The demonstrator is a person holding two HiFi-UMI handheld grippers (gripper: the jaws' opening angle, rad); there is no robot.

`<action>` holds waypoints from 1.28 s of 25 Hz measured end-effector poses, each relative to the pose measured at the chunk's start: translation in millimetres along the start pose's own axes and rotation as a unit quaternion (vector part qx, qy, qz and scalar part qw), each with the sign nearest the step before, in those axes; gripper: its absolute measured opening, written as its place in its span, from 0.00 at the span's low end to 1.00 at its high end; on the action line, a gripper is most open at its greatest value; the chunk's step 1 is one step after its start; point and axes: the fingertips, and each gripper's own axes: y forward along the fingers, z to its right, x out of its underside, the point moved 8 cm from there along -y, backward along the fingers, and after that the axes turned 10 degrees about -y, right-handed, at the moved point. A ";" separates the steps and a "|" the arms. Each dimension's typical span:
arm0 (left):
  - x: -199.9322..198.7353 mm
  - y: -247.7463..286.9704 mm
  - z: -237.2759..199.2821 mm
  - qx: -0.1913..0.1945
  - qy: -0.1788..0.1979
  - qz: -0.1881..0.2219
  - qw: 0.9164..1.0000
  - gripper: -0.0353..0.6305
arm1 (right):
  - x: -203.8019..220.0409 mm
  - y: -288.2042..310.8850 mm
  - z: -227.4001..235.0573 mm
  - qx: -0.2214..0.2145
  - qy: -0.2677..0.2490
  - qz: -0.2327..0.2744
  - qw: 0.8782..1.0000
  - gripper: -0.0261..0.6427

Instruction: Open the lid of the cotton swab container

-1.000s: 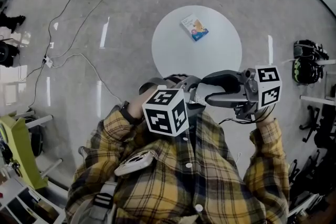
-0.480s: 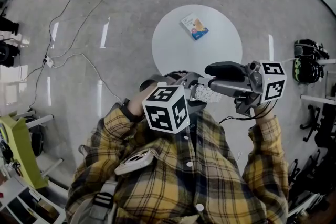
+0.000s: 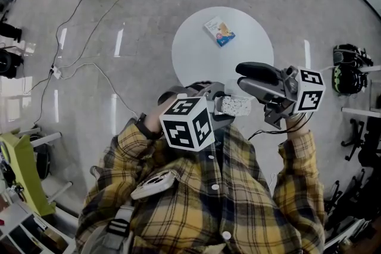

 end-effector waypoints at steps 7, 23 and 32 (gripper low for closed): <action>-4.1 -2.5 1.1 -0.002 -0.007 0.012 1.000 0.40 | -5.2 -2.1 -14.0 0.021 -0.037 0.006 0.999 0.29; -20.1 -17.0 -17.5 -0.043 -0.037 0.050 0.997 0.40 | -26.7 -33.2 -76.2 0.216 -0.241 0.011 0.946 0.29; -35.5 -23.0 -21.8 -0.083 -0.054 0.062 0.993 0.40 | -12.1 -41.3 -91.1 0.323 -0.278 0.052 0.903 0.26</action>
